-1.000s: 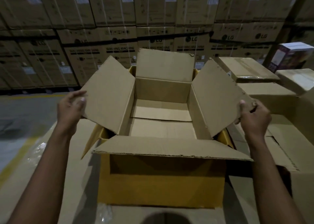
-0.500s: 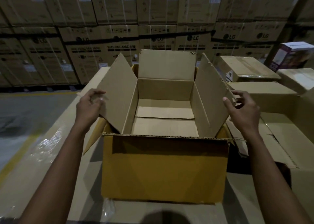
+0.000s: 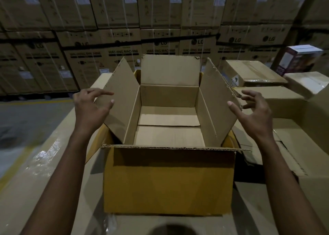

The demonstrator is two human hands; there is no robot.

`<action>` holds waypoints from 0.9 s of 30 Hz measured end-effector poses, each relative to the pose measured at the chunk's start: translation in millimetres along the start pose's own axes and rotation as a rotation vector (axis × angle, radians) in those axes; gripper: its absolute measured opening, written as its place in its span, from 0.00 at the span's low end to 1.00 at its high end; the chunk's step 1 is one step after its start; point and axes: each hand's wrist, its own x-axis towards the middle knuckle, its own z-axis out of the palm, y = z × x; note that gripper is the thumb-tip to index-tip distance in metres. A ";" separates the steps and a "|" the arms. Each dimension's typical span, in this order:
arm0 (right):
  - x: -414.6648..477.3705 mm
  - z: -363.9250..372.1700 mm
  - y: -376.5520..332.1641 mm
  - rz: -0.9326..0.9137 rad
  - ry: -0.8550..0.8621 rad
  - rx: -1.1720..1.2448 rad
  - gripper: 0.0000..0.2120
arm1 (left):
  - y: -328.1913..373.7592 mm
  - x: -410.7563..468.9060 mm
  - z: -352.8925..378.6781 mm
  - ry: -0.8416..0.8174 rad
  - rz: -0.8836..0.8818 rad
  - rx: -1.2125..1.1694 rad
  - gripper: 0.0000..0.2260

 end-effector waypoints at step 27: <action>-54.6 -172.8 190.2 0.496 0.343 0.328 0.10 | 330.8 -306.6 264.6 -1.025 -0.674 -0.616 0.30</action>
